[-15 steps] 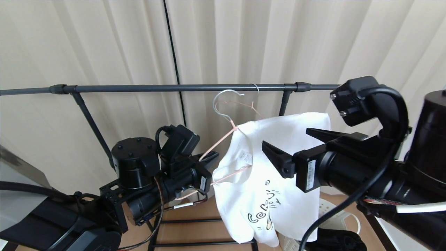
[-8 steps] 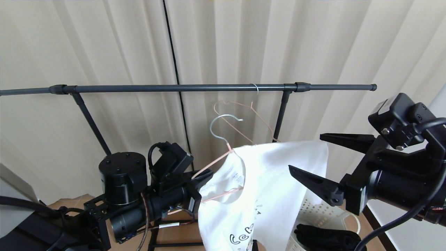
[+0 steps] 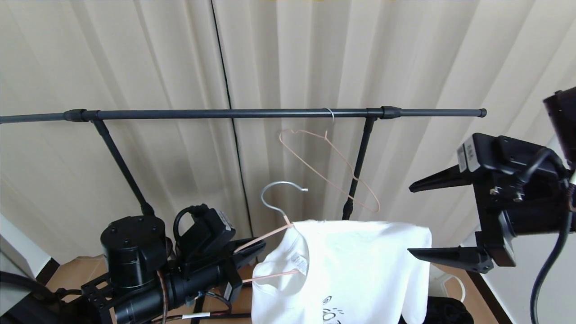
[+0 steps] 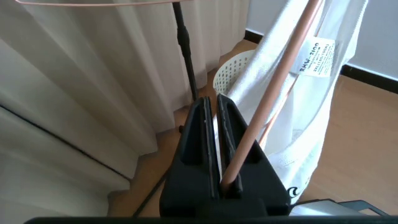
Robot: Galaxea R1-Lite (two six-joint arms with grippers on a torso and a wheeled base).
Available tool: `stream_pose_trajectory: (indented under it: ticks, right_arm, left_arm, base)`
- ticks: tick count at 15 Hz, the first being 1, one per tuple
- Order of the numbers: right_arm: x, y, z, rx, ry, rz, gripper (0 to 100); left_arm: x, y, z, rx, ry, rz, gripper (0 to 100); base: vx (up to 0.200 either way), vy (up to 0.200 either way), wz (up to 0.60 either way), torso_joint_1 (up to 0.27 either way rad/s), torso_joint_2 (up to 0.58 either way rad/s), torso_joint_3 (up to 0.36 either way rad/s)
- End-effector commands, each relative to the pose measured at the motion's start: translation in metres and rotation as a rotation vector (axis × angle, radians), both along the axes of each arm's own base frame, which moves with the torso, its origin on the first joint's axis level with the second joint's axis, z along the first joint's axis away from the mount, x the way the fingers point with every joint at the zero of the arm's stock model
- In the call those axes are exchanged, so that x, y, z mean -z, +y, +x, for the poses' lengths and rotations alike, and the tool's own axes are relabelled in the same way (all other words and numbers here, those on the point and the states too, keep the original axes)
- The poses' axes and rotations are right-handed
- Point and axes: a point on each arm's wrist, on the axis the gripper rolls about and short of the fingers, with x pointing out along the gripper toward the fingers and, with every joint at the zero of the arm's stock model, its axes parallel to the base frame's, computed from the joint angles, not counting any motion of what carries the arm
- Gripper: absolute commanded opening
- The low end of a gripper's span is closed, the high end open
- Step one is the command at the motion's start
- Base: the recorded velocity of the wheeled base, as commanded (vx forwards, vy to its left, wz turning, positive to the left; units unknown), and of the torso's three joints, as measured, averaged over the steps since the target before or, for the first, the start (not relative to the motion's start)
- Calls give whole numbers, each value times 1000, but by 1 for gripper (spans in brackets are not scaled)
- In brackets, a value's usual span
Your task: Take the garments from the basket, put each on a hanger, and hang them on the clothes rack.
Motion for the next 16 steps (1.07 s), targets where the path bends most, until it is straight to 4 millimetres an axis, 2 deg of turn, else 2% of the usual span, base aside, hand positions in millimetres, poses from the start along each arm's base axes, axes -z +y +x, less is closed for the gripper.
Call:
stream_pose_trajectory:
  ticks: [1, 3, 6, 16]
  right_arm:
    - [13, 16, 45, -60, 110, -35, 100]
    - [24, 25, 56, -102, 163, -16, 100]
    - [35, 35, 60, -173, 216, 25, 100]
    - [39, 51, 57, -256, 246, 50, 100]
  left_arm:
    - [0, -2, -1, 14, -9, 5, 0]
    - [-1, -7, -4, 50, -26, 12, 0]
    - [-3, -13, -5, 72, -43, 9, 0]
    - [-7, -19, -5, 86, -58, -1, 0]
  base:
    - [0, 0, 0, 0, 0, 0]
    - [0, 0, 0, 0, 0, 0]
    - [0, 0, 0, 0, 0, 0]
    - [0, 0, 0, 0, 0, 0]
